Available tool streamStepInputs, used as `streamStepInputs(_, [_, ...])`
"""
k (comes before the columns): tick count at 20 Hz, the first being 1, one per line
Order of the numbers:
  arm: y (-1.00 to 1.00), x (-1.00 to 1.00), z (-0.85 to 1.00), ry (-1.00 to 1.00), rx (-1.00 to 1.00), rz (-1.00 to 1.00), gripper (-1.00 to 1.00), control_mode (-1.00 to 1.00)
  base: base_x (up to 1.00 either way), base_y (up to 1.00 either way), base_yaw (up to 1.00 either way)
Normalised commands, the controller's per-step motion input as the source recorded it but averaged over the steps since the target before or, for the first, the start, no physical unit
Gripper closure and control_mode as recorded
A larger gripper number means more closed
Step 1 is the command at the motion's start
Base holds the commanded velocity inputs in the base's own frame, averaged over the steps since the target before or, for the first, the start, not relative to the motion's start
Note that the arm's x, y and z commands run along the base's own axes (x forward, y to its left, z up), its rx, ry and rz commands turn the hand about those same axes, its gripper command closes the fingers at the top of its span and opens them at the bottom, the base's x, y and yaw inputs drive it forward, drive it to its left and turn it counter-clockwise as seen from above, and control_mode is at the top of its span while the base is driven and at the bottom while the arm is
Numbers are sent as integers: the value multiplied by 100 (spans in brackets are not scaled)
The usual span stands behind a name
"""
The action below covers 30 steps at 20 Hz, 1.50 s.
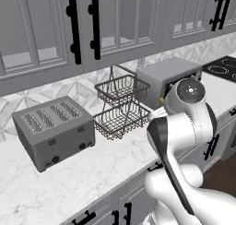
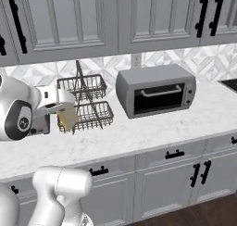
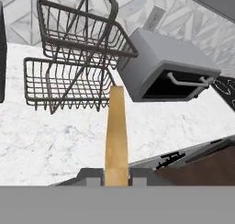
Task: Start the toaster. Once the lever pops up, take the bread to the plate on the dining counter.
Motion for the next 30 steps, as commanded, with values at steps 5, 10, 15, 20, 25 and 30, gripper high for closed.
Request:
streamStepInputs(5, [0,0,0,0,0,0,100,100,61,-100,-49])
streamStepInputs(10, [0,0,0,0,0,0,100,100,68,-90,-64])
streamStepInputs(15, [0,0,0,0,0,0,100,100,56,-66,-76])
streamStepInputs(20, [0,0,0,0,0,0,100,100,53,-71,-77])
streamStepInputs(25, [0,0,0,0,0,0,100,100,65,-97,-66])
streamStepInputs(30, [0,0,0,0,0,0,100,100,99,-100,-47])
